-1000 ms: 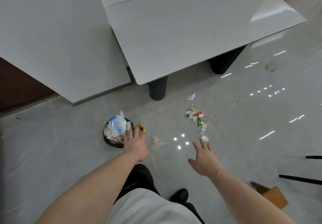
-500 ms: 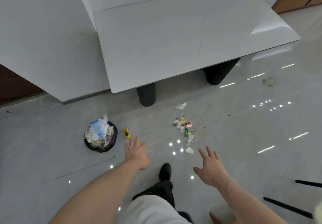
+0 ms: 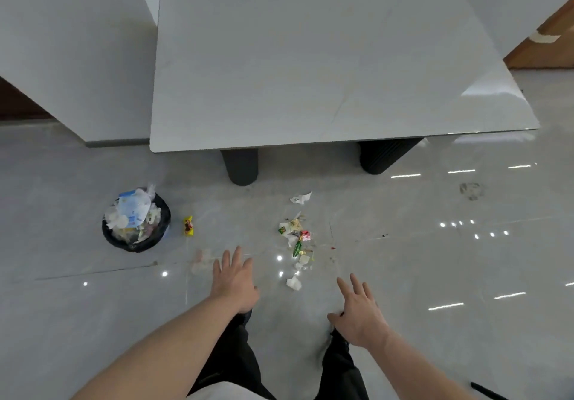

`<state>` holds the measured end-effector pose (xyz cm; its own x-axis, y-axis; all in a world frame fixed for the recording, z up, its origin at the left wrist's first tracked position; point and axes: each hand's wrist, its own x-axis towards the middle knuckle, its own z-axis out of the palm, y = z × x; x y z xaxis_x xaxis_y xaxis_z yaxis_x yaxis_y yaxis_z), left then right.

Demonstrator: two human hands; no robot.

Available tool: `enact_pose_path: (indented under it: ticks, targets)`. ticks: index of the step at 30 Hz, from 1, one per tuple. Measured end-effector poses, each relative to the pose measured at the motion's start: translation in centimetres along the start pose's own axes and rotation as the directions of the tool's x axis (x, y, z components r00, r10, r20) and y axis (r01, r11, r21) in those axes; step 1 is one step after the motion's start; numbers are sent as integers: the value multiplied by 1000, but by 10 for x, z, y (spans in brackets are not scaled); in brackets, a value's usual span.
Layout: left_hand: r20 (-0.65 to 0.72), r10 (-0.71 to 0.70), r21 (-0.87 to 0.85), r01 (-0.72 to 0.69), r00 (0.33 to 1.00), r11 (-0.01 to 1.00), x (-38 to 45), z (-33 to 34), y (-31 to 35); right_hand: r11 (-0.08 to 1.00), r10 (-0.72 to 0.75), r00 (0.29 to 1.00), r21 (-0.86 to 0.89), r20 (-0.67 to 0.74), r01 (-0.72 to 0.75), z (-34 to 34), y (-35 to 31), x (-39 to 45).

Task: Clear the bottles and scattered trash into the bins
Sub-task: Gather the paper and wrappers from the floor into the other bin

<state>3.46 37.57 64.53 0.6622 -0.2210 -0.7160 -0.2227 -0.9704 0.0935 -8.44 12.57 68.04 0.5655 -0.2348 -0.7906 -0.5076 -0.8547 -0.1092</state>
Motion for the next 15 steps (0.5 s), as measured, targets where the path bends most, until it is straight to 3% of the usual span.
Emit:
enact_pose_path:
  ticks: [7,11,15]
  targets:
    - [64,-282,-146,289,957,946,-4,78,22,971,-151,983,-173,103,168,-1,67,88]
    - [99,-307,-168,320,946,932,24,125,33,975,-135,986,-164,99,150,19,103,156]
    - [102,-339,-165,352,935,921,104,178,20,979,-130,988,-148,80,141,60,124,249]
